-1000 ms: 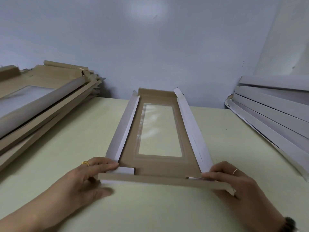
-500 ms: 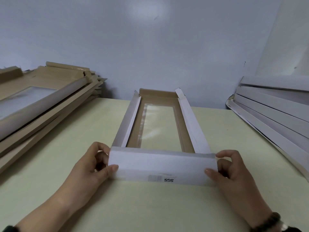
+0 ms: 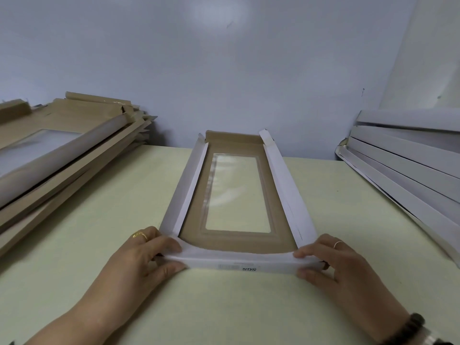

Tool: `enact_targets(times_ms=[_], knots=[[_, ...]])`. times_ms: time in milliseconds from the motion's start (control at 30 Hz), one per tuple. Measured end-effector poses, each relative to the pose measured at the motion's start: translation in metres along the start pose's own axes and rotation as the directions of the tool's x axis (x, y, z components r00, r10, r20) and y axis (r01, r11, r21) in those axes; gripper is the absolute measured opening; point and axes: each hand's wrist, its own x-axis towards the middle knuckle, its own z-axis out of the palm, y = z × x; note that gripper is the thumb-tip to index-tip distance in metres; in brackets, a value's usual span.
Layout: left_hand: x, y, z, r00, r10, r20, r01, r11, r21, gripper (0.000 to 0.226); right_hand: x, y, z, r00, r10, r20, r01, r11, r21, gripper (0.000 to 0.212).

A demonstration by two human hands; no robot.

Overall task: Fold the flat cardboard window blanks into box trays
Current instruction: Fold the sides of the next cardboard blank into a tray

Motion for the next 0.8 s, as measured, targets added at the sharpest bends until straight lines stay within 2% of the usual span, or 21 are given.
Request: enact_targets(times_ms=[100,200,267,333,400,467,533,600,700,800], knots=[[-0.001,-0.001,0.0,1.0,0.0,0.011,0.0,1.0,0.017,0.016,-0.001,0.003,0.0,0.999,-0.021,0.032,0.024,0.996,-0.085,0.021],[-0.001,-0.001,0.001,1.0,0.0,0.026,-0.002,0.999,0.046,0.01,0.003,0.001,0.0,0.984,-0.17,-0.055,0.143,0.936,-0.323,0.017],[0.001,0.0,0.001,0.999,0.028,0.028,-0.03,0.996,0.086,0.017,0.006,-0.005,0.0,0.964,-0.256,-0.07,0.204,0.883,-0.422,0.03],[0.003,0.003,0.002,0.995,0.104,0.0,-0.101,0.963,0.251,0.042,0.009,-0.009,0.003,0.941,-0.336,-0.023,0.291,0.845,-0.45,0.047],[0.007,0.013,0.003,0.987,0.16,-0.013,-0.14,0.896,0.421,0.054,0.01,-0.009,0.008,0.928,-0.37,0.047,0.352,0.827,-0.439,0.044],[0.011,0.024,0.007,0.978,0.207,0.011,-0.184,0.846,0.501,0.049,0.011,-0.01,0.012,0.935,-0.344,0.084,0.345,0.831,-0.436,0.028],[0.016,0.035,0.018,0.958,0.268,0.099,-0.28,0.815,0.507,0.042,0.012,-0.016,0.013,0.95,-0.29,0.119,0.313,0.861,-0.401,0.012],[0.02,0.044,0.032,0.931,0.312,0.189,-0.365,0.815,0.45,0.033,0.012,-0.019,0.015,0.954,-0.266,0.138,0.299,0.88,-0.37,0.011],[0.026,0.055,0.041,0.931,0.315,0.182,-0.363,0.829,0.425,0.019,0.012,-0.015,0.014,0.954,-0.24,0.178,0.283,0.919,-0.275,0.032],[0.028,0.054,0.042,0.94,0.312,0.138,-0.34,0.827,0.448,0.02,0.014,-0.006,0.007,0.946,-0.259,0.197,0.287,0.949,-0.132,0.062]])
